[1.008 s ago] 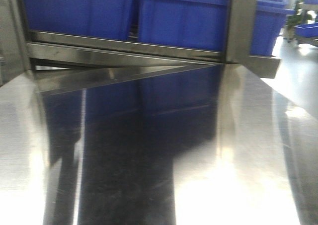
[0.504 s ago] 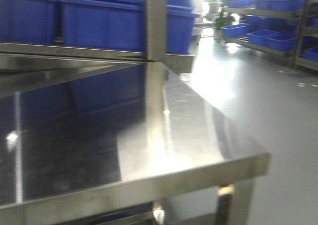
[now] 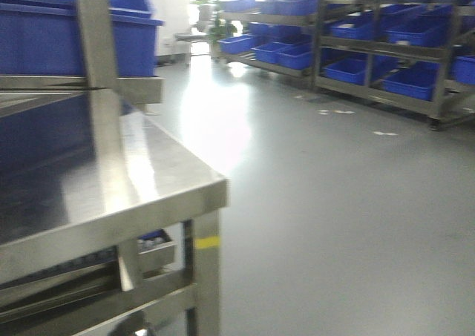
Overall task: Pick and sort blue part to right shelf
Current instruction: 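Drive the base away from the table holding both bottles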
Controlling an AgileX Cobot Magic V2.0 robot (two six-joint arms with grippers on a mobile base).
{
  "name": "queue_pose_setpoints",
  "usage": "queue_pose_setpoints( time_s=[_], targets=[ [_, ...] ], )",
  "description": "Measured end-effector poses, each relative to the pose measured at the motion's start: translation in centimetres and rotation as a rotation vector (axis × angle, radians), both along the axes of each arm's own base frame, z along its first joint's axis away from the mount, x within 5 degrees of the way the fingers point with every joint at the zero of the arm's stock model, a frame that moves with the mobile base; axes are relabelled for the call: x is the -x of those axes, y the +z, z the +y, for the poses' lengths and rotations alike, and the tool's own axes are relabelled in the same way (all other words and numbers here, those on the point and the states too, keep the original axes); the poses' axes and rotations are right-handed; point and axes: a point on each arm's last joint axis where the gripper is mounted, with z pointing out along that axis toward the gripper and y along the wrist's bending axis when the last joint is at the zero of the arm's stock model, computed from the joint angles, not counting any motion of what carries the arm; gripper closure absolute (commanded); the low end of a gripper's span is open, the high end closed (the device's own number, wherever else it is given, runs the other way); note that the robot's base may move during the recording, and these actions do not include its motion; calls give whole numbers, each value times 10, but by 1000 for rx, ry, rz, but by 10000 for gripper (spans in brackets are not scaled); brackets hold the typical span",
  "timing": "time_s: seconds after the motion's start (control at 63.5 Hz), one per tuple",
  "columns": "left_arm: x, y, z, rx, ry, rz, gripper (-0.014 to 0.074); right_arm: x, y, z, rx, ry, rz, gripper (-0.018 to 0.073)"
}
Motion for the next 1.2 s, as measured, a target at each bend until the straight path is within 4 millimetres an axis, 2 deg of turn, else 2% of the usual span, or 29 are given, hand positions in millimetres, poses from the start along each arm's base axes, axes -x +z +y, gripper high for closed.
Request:
queue_pose_setpoints(
  time_s=[1.197],
  targets=[
    [0,0,0,0,0,0,358,0,0,0,0,0,0,134]
  ],
)
